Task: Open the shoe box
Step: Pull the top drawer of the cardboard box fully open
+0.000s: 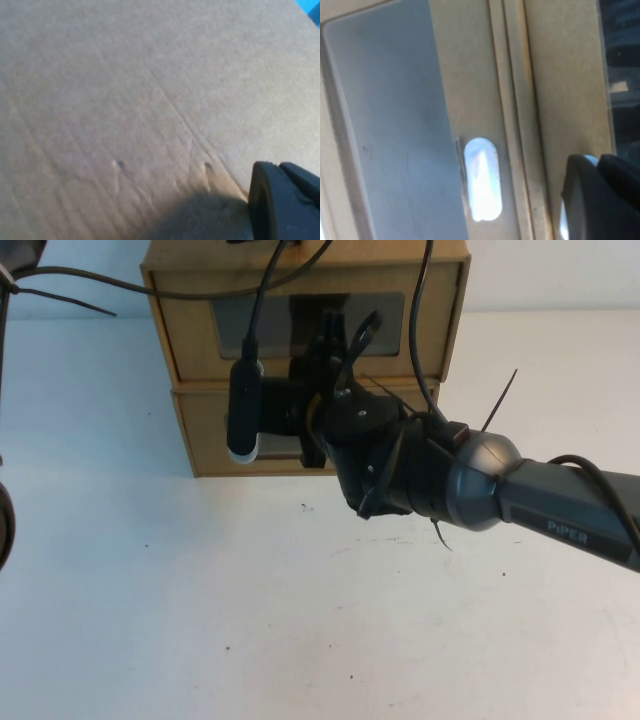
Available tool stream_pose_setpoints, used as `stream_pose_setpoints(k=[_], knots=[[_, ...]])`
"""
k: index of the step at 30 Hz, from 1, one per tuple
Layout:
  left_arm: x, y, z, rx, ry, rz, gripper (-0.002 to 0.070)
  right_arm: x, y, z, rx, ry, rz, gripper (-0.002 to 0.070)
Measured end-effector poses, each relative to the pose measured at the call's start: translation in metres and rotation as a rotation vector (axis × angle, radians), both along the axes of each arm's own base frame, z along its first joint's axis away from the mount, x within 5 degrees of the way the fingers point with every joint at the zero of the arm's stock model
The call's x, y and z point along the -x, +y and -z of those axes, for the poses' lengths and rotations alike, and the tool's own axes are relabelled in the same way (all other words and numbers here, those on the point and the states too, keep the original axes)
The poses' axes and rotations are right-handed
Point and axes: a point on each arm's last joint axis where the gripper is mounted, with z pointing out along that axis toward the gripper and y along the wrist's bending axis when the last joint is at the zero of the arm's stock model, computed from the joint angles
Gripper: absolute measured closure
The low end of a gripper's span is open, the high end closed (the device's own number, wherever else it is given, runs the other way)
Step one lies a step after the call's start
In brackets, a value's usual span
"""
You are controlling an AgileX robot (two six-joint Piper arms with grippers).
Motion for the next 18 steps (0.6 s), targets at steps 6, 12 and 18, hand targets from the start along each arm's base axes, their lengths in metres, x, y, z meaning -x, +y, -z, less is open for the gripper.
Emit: stream_pose_setpoints(k=[6, 12, 18], knots=[[0.000, 0.000, 0.000, 0.003, 0.006, 0.003, 0.0680, 0.002, 0.000, 0.001, 0.004, 0.022, 0.015, 0.0668], [0.002, -0.002, 0.000, 0.023, 0.020, 0.018, 0.0680, 0.004, -0.004, -0.005, -0.007, 0.057, 0.047, 0.0668], [0.004, -0.005, 0.001, 0.045, 0.044, 0.039, 0.0680, 0.010, -0.011, -0.015, -0.022, 0.096, 0.095, 0.0668]])
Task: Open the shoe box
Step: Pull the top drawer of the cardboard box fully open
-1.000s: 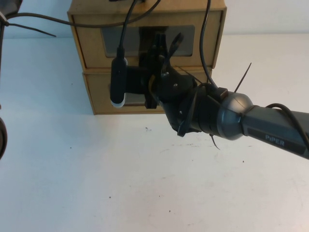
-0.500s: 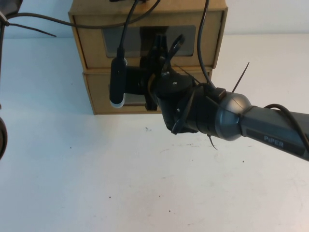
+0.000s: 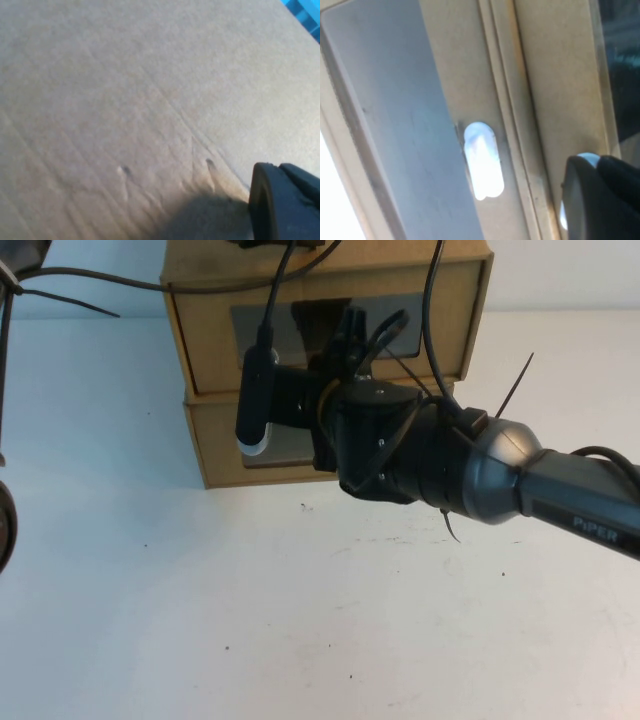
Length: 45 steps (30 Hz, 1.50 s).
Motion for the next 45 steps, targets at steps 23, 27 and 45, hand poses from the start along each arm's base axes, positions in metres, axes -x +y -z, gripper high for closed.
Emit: stream_pose_setpoints(k=[23, 27, 45], knots=[[0.003, -0.004, 0.001, -0.009, 0.017, 0.022, 0.0680, 0.028, -0.004, -0.011, -0.008, 0.085, 0.059, 0.0669], [0.003, -0.004, 0.001, -0.010, 0.018, 0.023, 0.0680, 0.035, -0.007, -0.016, -0.030, 0.128, 0.066, 0.0669], [0.004, -0.004, 0.002, -0.010, 0.022, 0.023, 0.0680, 0.091, -0.020, -0.026, -0.018, 0.221, 0.032, 0.0669]])
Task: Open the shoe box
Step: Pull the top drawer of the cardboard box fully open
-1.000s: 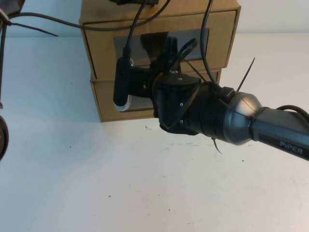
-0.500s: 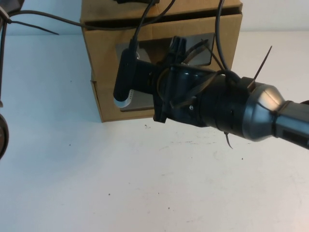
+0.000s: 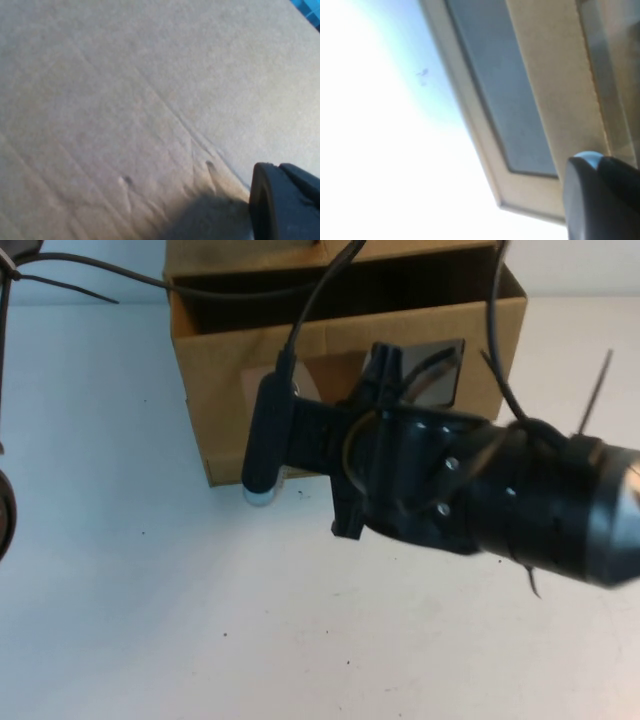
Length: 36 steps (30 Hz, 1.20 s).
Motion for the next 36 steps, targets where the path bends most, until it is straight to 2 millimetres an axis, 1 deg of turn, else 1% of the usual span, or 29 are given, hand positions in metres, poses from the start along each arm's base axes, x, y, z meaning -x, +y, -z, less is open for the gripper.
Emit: stream_pose_setpoints(k=[3, 7, 11, 13, 16, 19, 23, 29, 31, 33, 35, 36], knots=[[0.000, 0.000, 0.000, 0.001, 0.001, -0.001, 0.0680, 0.018, -0.005, -0.003, -0.018, 0.017, -0.004, 0.0669], [0.000, 0.000, 0.000, -0.004, 0.001, -0.001, 0.0680, 0.047, -0.012, -0.016, -0.056, 0.017, -0.013, 0.0669], [0.000, 0.000, 0.000, -0.004, 0.001, -0.002, 0.0680, 0.073, -0.016, -0.019, -0.052, 0.038, -0.025, 0.0669], [0.000, 0.000, 0.000, -0.006, 0.001, -0.002, 0.0680, 0.087, -0.016, -0.020, -0.052, 0.058, -0.036, 0.0669], [0.000, 0.000, 0.000, -0.006, 0.001, -0.003, 0.0680, 0.101, -0.013, -0.021, -0.043, 0.069, -0.052, 0.0669], [0.000, 0.001, 0.001, -0.008, 0.000, -0.003, 0.0680, 0.113, -0.009, -0.019, -0.032, 0.099, -0.058, 0.0669], [0.000, 0.001, 0.001, -0.008, 0.000, -0.003, 0.0680, 0.122, -0.007, -0.017, -0.028, 0.136, -0.059, 0.0669], [0.000, 0.001, 0.001, -0.008, 0.000, -0.003, 0.0680, 0.123, -0.007, -0.017, -0.040, 0.142, -0.046, 0.0668], [0.000, 0.001, 0.001, -0.008, 0.000, -0.004, 0.0680, 0.124, -0.007, -0.017, -0.050, 0.148, -0.037, 0.0657], [0.000, 0.001, 0.001, -0.008, 0.000, -0.004, 0.0680, 0.124, -0.007, -0.016, -0.058, 0.164, -0.030, 0.0615], [0.000, 0.001, 0.001, -0.008, 0.000, -0.004, 0.0680, 0.125, -0.007, -0.015, -0.060, 0.174, -0.021, 0.0536], [0.000, 0.001, 0.001, -0.008, 0.000, -0.004, 0.0680, 0.125, -0.008, -0.015, -0.058, 0.182, -0.015, 0.0480]])
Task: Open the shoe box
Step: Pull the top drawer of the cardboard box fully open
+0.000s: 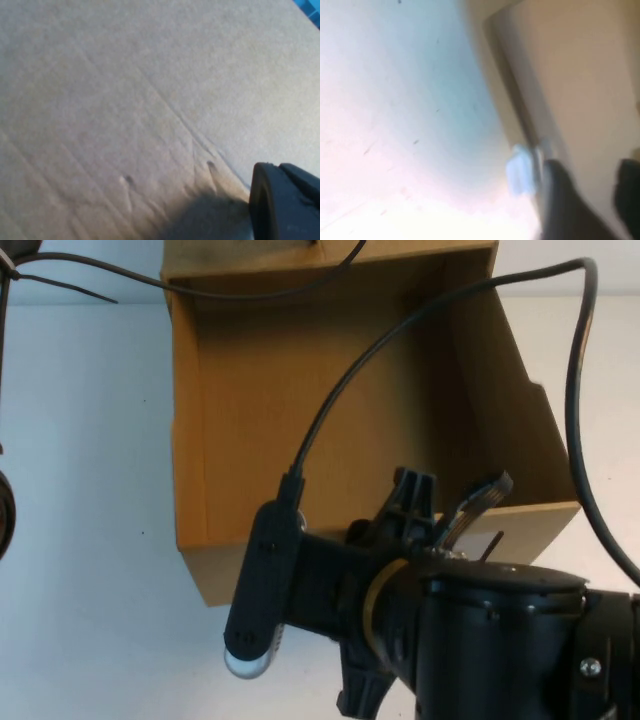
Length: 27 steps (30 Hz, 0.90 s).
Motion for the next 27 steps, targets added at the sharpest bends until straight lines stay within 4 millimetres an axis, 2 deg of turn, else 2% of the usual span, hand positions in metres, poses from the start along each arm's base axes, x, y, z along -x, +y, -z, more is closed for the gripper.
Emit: stream_pose_setpoints(k=[3, 4, 7, 15, 20, 24, 27], knots=[[0.000, 0.000, 0.000, -0.001, -0.002, -0.002, 0.0680, 0.003, -0.003, -0.002, -0.011, 0.033, 0.018, 0.0339], [0.000, 0.000, 0.000, -0.001, -0.002, -0.002, 0.0680, 0.005, -0.005, -0.004, -0.020, 0.041, 0.022, 0.0312], [0.000, 0.000, 0.000, -0.001, -0.002, -0.002, 0.0680, 0.007, -0.011, -0.010, -0.042, 0.057, 0.033, 0.0297], [0.007, 0.004, -0.012, -0.023, -0.029, -0.008, 0.0680, 0.024, -0.042, -0.043, -0.179, 0.138, 0.067, 0.0386], [0.020, 0.013, -0.034, -0.034, -0.084, -0.018, 0.0680, 0.032, -0.070, -0.066, -0.241, 0.129, 0.099, 0.0435], [0.037, 0.018, -0.060, -0.020, -0.146, -0.022, 0.0680, 0.030, -0.092, -0.079, -0.267, 0.054, 0.195, 0.0524], [0.051, 0.024, -0.077, -0.033, -0.190, -0.035, 0.0680, 0.025, -0.105, -0.089, -0.287, -0.036, 0.268, 0.0629]])
